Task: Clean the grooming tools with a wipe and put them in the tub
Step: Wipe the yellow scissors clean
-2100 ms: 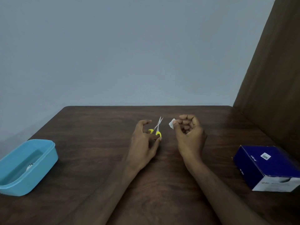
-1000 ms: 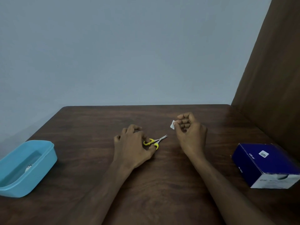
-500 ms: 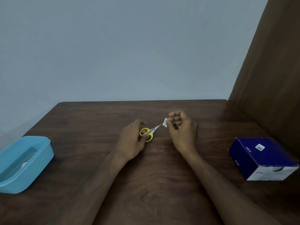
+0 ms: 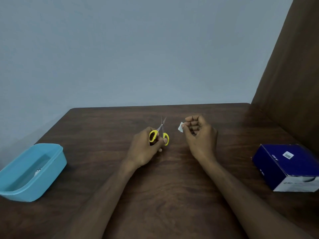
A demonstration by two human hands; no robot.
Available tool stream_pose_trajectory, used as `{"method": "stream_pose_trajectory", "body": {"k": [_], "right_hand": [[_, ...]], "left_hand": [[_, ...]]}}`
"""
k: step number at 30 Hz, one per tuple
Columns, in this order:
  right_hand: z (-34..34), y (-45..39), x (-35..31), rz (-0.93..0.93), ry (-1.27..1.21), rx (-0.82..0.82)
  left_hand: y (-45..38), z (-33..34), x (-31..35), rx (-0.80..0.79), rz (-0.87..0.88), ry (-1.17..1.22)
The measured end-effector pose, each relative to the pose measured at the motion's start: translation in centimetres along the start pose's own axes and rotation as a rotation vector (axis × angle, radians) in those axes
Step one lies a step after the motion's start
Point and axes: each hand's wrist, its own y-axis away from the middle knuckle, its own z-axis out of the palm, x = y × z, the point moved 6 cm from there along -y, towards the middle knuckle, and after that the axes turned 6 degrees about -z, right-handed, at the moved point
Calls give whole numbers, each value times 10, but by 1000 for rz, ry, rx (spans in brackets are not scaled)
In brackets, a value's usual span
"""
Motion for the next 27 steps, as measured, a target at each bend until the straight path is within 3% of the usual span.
{"method": "stream_pose_trajectory", "body": {"k": [6,13,17,21,25,27], "right_hand": [[-1,2,-13,-47,-98,25],[2,9,-37,-332,3,-67],[-5,5,-30,-289,47,22],[1,8,-33,-311,29,-74],[-9,3,-27,-235,63,75],[-12,4,-33,-289,29,69]], "left_hand": [[0,7,5,-82,9,26],[5,13,11,-125,52,-27],[6,15,13,-143,63,-17],[4,13,12,-137,56,-11],[4,13,13,-141,55,-7],[3,13,13,-123,52,-5]]}}
